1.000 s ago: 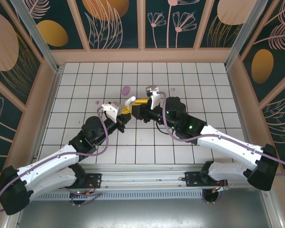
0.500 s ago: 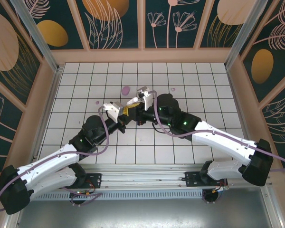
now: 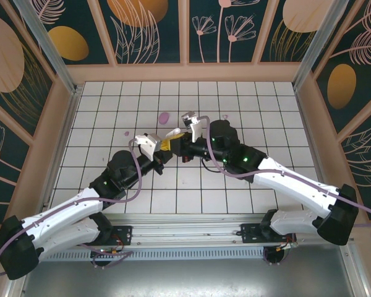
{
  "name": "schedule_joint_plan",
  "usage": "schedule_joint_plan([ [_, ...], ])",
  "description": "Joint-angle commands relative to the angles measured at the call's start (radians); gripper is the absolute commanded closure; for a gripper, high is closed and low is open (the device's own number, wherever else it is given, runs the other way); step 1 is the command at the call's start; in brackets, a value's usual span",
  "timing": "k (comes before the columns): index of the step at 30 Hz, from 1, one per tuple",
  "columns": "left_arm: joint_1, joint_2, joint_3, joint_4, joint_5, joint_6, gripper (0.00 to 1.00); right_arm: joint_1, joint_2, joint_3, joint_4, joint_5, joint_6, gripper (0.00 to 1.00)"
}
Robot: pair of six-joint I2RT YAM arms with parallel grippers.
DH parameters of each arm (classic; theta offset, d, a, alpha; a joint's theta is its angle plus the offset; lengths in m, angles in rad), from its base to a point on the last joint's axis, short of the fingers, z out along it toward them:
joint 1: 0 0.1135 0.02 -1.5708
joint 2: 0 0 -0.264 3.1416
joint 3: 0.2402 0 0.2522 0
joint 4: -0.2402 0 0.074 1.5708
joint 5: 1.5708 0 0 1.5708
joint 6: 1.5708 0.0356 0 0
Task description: Insert wireless bluetooth earbuds into charging case
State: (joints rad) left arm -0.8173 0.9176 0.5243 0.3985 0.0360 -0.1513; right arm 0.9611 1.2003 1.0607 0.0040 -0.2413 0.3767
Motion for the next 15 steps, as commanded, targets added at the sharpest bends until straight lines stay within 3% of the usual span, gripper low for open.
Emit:
schedule_joint_plan([
  [1,0.0,0.011,0.058,-0.037,0.041,-0.008,1.0,-0.012,-0.063,0.055,-0.051,0.025,-0.014,0.89],
  [4,0.001,0.022,0.074,-0.055,0.067,-0.017,1.0,-0.04,-0.075,0.08,-0.158,0.055,-0.05,0.85],
  [8,0.0,0.041,0.09,-0.071,0.101,-0.026,0.99,-0.073,-0.045,0.14,-0.331,0.03,-0.116,0.72],
  [15,0.003,0.061,0.092,-0.062,0.159,-0.04,0.98,-0.094,-0.045,0.186,-0.46,-0.003,-0.204,0.73],
])
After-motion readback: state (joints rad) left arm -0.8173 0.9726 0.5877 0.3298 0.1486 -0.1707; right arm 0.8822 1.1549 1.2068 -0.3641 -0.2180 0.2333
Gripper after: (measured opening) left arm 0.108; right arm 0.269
